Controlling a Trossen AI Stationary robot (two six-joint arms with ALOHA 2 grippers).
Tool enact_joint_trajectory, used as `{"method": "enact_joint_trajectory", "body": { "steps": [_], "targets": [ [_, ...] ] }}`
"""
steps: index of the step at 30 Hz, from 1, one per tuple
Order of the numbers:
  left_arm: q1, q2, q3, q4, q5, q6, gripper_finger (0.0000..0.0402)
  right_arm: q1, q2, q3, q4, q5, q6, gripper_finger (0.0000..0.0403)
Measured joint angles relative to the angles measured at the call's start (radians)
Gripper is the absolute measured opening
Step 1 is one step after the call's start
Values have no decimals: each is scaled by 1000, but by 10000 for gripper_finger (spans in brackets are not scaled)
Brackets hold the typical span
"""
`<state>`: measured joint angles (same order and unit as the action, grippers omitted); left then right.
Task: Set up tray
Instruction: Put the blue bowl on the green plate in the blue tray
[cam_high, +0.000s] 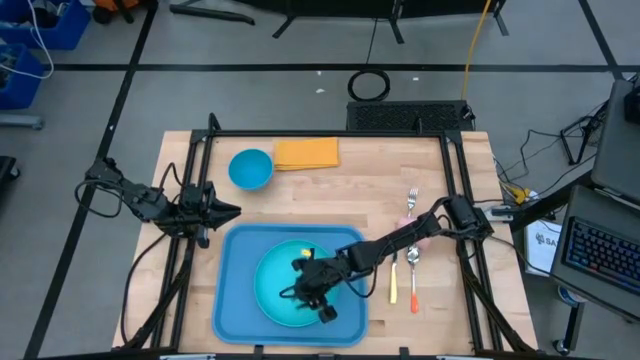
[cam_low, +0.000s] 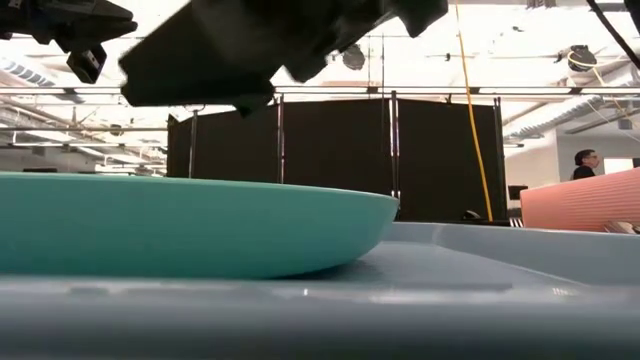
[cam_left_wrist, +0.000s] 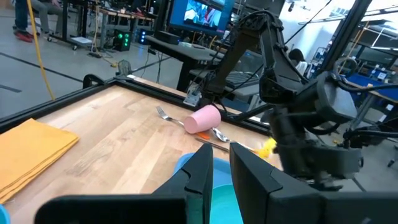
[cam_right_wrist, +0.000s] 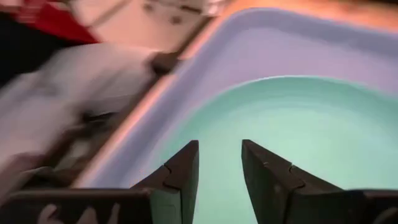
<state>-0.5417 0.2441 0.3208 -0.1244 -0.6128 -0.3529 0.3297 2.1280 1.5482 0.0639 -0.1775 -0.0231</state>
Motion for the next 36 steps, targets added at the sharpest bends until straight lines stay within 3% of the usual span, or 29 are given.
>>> {"method": "enact_joint_trajectory", "body": {
  "steps": [4,11,23,36],
  "targets": [
    [0,0,0,10,0,-1,58,-45,-1,0,-1,61,-24,116],
    [0,0,0,16,0,-1,58,-132,-1,11,-1,51,-62,118],
    [0,0,0,24,0,-9,58,-279,-3,190,-125,78,-203,119],
    [0,0,0,49,0,18,58,-397,-2,210,-151,83,-251,119]
  ]
}}
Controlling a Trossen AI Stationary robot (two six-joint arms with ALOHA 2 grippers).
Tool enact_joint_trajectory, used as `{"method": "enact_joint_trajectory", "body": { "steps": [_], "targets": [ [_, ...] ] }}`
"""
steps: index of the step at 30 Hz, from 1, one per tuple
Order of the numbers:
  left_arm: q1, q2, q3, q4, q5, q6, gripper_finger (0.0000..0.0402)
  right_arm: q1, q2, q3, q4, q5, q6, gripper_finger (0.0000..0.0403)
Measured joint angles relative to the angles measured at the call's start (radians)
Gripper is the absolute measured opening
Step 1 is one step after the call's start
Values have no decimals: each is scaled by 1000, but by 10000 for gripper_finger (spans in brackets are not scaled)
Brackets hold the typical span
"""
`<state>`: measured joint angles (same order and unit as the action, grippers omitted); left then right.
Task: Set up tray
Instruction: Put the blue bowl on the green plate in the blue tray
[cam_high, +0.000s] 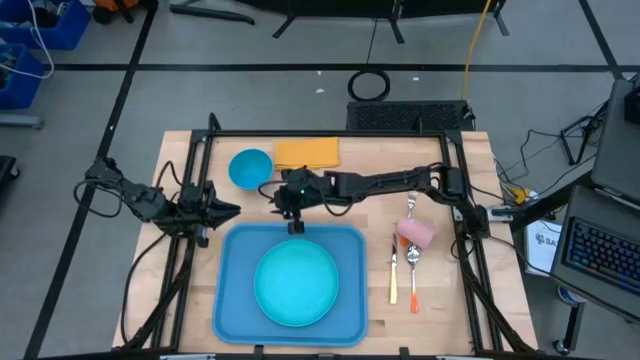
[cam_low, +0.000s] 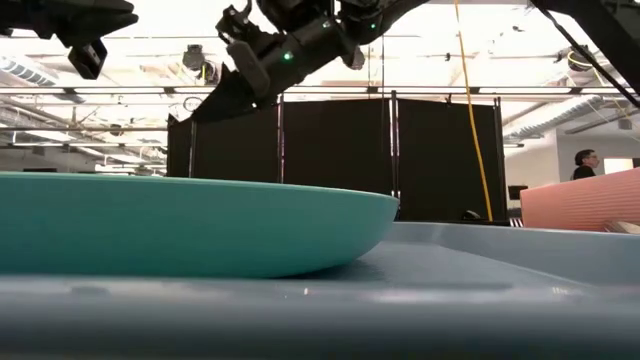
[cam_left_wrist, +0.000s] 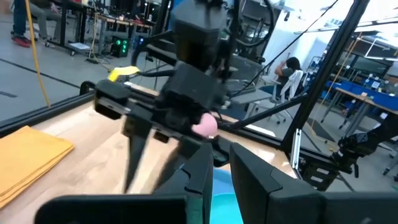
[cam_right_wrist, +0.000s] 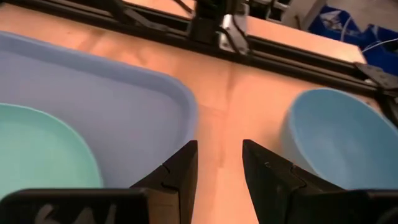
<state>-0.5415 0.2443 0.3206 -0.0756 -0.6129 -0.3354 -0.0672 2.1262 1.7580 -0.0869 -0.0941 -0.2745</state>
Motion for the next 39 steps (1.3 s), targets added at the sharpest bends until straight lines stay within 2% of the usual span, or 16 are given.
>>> {"method": "enact_joint_trajectory", "body": {
  "steps": [17,21,29,34,39],
  "targets": [
    [0,0,0,27,0,40,58,-75,0,0,52,10,-66,119],
    [0,0,0,27,-9,43,58,-104,0,-1,63,-36,-57,119],
    [0,0,0,28,-21,45,58,-134,0,-1,33,-60,-38,119],
    [0,0,0,26,-55,36,58,-125,0,-2,-7,-64,-21,118],
    [0,0,0,-25,-110,11,58,-62,-42,-2,-68,-64,-25,118]
  ]
}}
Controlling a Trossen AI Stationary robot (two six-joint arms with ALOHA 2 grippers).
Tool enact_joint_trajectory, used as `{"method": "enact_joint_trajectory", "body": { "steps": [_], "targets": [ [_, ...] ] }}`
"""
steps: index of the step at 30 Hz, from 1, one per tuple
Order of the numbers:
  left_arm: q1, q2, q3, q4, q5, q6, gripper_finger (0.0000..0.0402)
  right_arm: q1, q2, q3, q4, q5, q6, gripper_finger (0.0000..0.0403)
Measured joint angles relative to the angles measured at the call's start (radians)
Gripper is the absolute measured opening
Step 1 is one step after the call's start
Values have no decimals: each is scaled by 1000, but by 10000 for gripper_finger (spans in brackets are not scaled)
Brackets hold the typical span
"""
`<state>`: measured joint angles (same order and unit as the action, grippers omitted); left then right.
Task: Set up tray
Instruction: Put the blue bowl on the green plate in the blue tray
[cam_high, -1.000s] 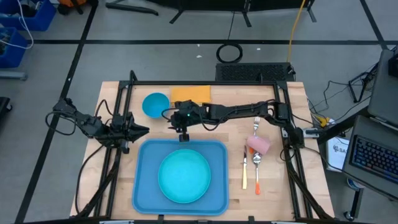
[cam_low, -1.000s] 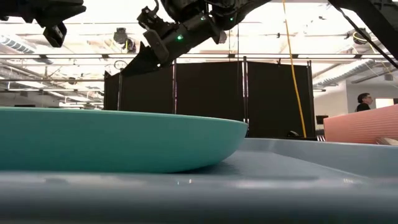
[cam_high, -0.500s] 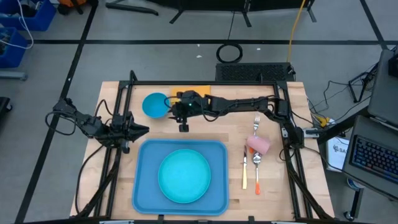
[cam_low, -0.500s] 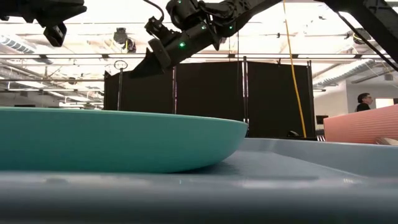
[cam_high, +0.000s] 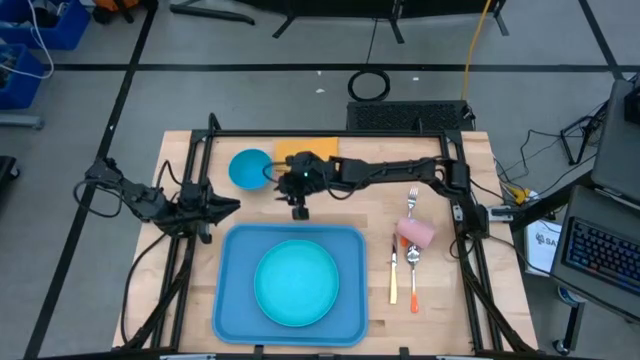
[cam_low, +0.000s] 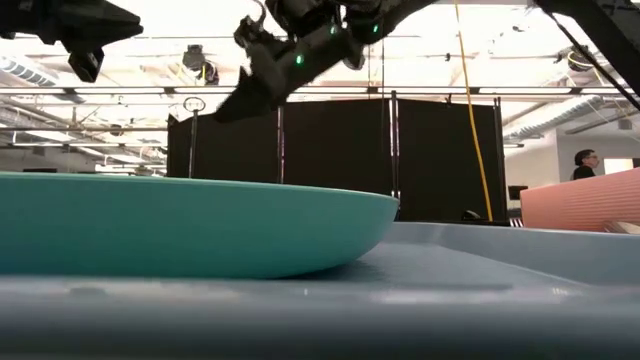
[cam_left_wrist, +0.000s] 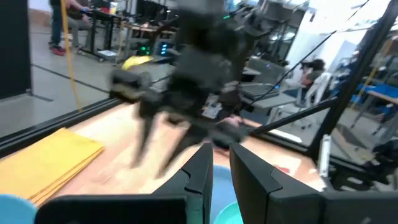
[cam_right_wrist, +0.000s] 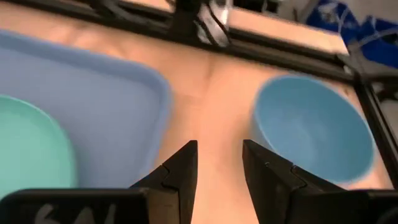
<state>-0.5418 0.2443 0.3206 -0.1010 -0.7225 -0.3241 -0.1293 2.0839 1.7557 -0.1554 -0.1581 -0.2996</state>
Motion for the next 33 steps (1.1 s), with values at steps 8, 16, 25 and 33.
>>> {"method": "enact_joint_trajectory", "body": {
  "steps": [8,16,25,33],
  "targets": [
    [0,0,0,-52,-61,-33,58,180,-47,0,-90,73,4,115],
    [48,21,0,-62,-66,-99,58,322,-87,0,-171,210,59,87],
    [209,139,0,-109,31,-174,58,418,-108,0,-167,217,105,82],
    [416,270,0,-114,233,-237,58,491,-108,0,-149,328,128,82]
  ]
}}
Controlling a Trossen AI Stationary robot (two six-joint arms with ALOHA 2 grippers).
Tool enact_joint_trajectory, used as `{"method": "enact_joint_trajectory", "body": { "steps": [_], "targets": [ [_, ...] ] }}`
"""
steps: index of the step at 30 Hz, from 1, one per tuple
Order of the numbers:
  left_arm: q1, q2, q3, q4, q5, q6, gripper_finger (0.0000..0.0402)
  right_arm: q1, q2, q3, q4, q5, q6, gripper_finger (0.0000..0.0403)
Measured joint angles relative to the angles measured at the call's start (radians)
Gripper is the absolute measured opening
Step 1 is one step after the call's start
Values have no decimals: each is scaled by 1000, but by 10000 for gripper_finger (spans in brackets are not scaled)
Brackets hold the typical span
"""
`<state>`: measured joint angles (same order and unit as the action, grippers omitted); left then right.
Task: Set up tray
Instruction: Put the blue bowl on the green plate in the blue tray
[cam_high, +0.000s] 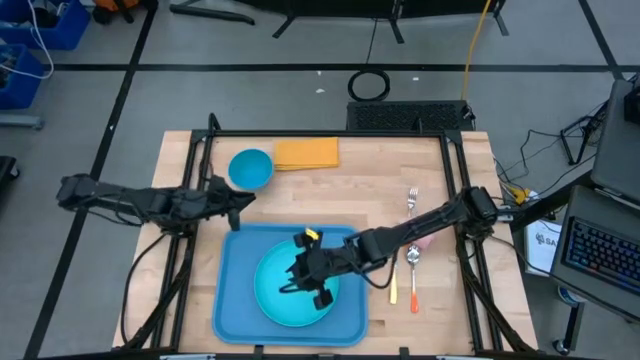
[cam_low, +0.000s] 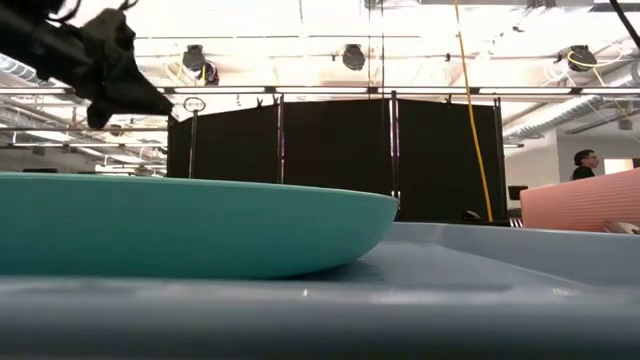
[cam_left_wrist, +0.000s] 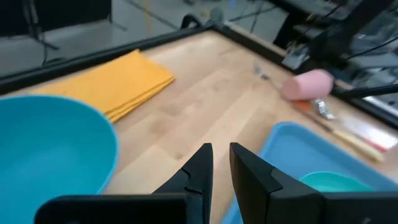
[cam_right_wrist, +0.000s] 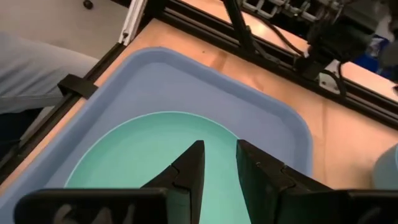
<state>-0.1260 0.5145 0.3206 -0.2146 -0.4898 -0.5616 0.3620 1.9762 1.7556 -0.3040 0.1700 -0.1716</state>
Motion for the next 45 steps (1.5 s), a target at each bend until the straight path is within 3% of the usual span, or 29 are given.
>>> {"method": "enact_joint_trajectory", "body": {
  "steps": [5,9,14,19,24,33,45],
  "targets": [
    [109,64,1,-3,89,12,58,73,-13,-56,71,110,16,82],
    [200,120,58,-109,180,24,58,110,-78,-141,188,170,-1,82],
    [289,204,163,-229,243,58,63,112,-190,-318,366,171,1,83],
    [348,297,238,-260,316,108,104,99,-312,-515,587,170,7,96],
    [404,403,278,-272,315,157,164,87,-412,-653,697,171,29,109],
    [518,561,313,-283,315,208,224,89,-446,-692,735,196,28,112],
    [551,661,313,-263,308,270,230,84,-446,-693,734,196,31,112]
  ]
}}
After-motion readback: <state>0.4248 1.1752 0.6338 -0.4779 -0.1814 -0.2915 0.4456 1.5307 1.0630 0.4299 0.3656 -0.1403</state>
